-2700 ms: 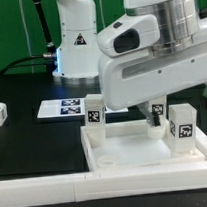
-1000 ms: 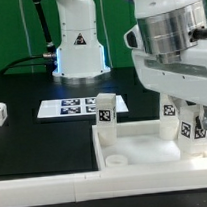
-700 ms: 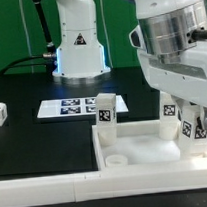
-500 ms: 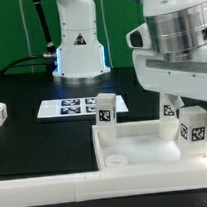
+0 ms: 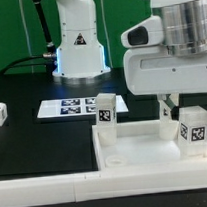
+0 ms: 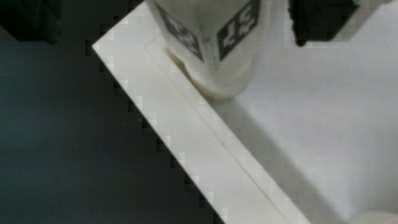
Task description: Assemble square table
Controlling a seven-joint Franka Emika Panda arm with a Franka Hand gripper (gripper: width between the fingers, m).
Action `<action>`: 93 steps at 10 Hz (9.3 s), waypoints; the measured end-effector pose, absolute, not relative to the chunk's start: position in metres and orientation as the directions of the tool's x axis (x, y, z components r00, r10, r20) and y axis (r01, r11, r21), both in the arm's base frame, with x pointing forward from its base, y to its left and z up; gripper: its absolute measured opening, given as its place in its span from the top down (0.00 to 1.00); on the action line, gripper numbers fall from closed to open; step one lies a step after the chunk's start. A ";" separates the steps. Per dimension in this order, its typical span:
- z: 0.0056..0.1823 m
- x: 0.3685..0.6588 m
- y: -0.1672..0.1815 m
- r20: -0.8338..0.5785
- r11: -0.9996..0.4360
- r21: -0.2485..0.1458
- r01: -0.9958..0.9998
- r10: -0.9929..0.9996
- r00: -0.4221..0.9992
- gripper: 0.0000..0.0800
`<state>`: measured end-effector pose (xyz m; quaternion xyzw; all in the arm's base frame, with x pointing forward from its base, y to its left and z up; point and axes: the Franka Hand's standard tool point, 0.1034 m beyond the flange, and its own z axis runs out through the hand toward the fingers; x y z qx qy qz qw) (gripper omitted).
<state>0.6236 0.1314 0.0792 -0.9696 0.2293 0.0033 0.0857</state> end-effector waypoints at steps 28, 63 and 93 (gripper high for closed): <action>0.066 0.621 0.120 0.075 -0.919 -0.227 -0.322 -0.346 0.935 0.19; 0.074 0.635 0.113 0.082 -0.994 -0.095 0.045 0.037 0.996 0.64; 0.073 0.627 0.119 0.044 -0.986 -0.080 -0.150 -0.153 0.987 0.64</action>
Offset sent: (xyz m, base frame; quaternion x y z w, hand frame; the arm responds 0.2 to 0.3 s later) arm 0.0055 -0.0118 0.0007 -0.0367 0.0444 -0.2596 0.9640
